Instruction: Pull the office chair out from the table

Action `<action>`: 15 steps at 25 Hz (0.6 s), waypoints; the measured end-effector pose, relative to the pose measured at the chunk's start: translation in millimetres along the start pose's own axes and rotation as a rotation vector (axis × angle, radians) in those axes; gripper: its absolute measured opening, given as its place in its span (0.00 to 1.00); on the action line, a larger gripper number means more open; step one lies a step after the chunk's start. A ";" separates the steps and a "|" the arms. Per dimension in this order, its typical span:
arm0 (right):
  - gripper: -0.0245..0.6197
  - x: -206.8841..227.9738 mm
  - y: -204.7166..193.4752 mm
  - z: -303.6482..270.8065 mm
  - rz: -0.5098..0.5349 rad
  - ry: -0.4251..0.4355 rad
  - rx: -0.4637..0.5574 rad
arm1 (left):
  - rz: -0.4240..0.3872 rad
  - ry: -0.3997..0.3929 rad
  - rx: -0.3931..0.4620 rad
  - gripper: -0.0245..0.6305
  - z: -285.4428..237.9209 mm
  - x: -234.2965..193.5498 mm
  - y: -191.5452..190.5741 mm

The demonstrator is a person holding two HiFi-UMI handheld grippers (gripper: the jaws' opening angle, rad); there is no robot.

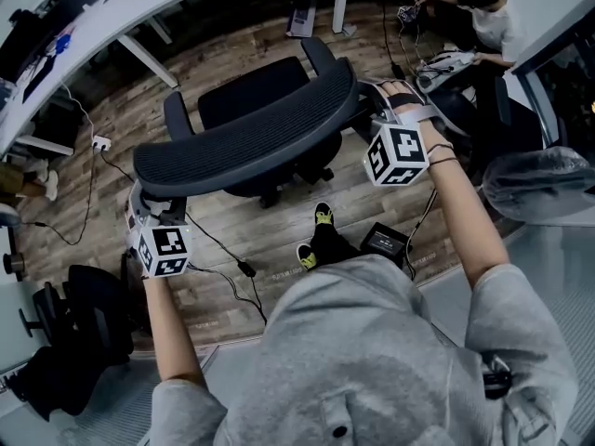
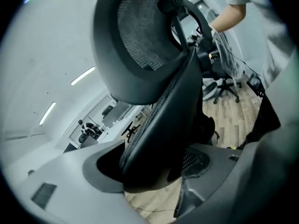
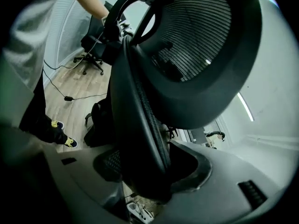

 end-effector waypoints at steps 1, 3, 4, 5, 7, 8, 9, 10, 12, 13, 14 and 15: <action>0.39 1.4 -5.6 7.1 -0.022 -0.012 -0.004 | 0.046 0.011 0.034 0.50 9.0 -0.1 -3.2; 0.39 3.7 -19.4 23.0 -0.073 -0.041 -0.021 | 0.137 0.028 0.076 0.50 27.7 -1.8 -10.9; 0.39 4.2 -26.7 31.8 -0.113 -0.052 -0.027 | 0.186 0.030 0.089 0.50 36.4 -1.7 -15.6; 0.39 3.5 -33.0 41.2 -0.168 -0.059 -0.026 | 0.239 0.027 0.101 0.50 44.8 0.3 -20.6; 0.39 -2.1 -39.6 61.7 -0.308 -0.062 0.002 | 0.356 0.017 0.131 0.50 61.9 11.4 -27.9; 0.39 -7.1 -39.5 72.1 -0.383 -0.056 0.025 | 0.413 0.010 0.149 0.50 70.1 20.2 -28.8; 0.39 -13.7 -36.9 82.2 -0.457 -0.041 0.054 | 0.464 0.000 0.167 0.50 77.7 30.2 -27.4; 0.39 -21.7 -31.9 91.7 -0.531 -0.020 0.090 | 0.509 -0.011 0.185 0.50 84.5 40.9 -23.5; 0.38 -38.2 -18.2 109.2 -0.675 0.030 0.174 | 0.586 -0.040 0.216 0.49 95.3 62.6 -12.3; 0.36 -45.0 -11.7 117.3 -0.746 0.048 0.215 | 0.629 -0.056 0.229 0.44 99.9 72.9 -6.2; 0.27 -50.2 -6.1 124.8 -0.816 0.060 0.256 | 0.675 -0.074 0.243 0.36 104.4 82.3 0.6; 0.18 -54.1 -1.4 131.5 -0.881 0.069 0.295 | 0.719 -0.094 0.261 0.28 108.7 90.9 8.1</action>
Point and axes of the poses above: the fingertips, and each gripper's own axes: z backward along the fingers, x to its right, y out of its top, the point moved 4 cm from there along z, backward along the fingers, and after that the axes turned 14 degrees about -x, right-handed, at the moved point
